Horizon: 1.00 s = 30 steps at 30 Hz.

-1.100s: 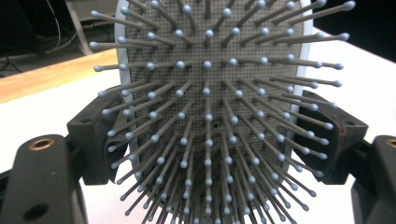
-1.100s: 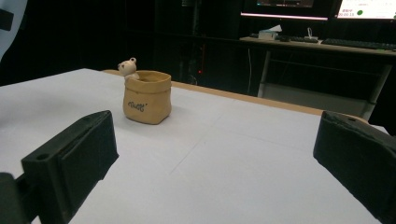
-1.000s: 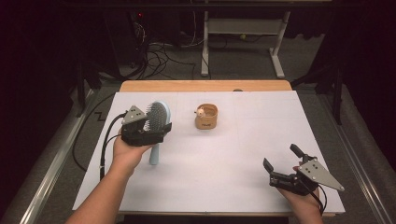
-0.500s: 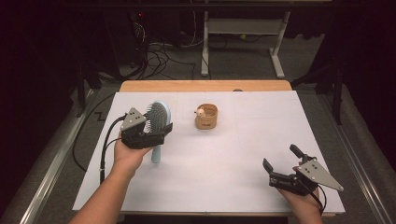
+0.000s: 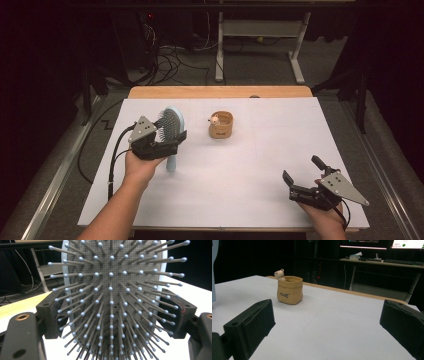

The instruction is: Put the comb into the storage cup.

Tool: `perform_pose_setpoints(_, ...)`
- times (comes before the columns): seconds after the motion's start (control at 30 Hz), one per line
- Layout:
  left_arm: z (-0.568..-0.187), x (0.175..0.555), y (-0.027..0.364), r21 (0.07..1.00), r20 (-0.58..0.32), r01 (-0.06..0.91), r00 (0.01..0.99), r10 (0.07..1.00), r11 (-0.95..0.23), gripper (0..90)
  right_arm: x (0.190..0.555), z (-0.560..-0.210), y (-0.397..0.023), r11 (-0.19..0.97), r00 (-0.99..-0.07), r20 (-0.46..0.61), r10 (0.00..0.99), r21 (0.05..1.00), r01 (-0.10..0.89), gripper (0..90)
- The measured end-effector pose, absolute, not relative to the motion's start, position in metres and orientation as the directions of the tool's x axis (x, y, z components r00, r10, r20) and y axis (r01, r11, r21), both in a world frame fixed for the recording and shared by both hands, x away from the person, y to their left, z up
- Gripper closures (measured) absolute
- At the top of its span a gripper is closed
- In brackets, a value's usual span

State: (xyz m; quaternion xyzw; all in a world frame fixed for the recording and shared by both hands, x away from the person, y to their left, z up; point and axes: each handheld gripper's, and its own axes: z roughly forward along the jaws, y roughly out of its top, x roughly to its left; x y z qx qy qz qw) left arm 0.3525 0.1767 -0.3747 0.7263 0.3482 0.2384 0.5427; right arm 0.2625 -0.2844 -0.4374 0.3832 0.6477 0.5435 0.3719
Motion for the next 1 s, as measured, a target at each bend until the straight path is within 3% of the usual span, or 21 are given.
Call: perform_pose_setpoints(1.0, -0.366, 0.358, 0.161, 0.983, -0.058, 0.166, 0.679, 0.732, -0.076, 20.6, 0.263, -0.439, -0.283, 0.117, -0.441, -0.066, 0.895, 0.989, 0.090, 0.1)
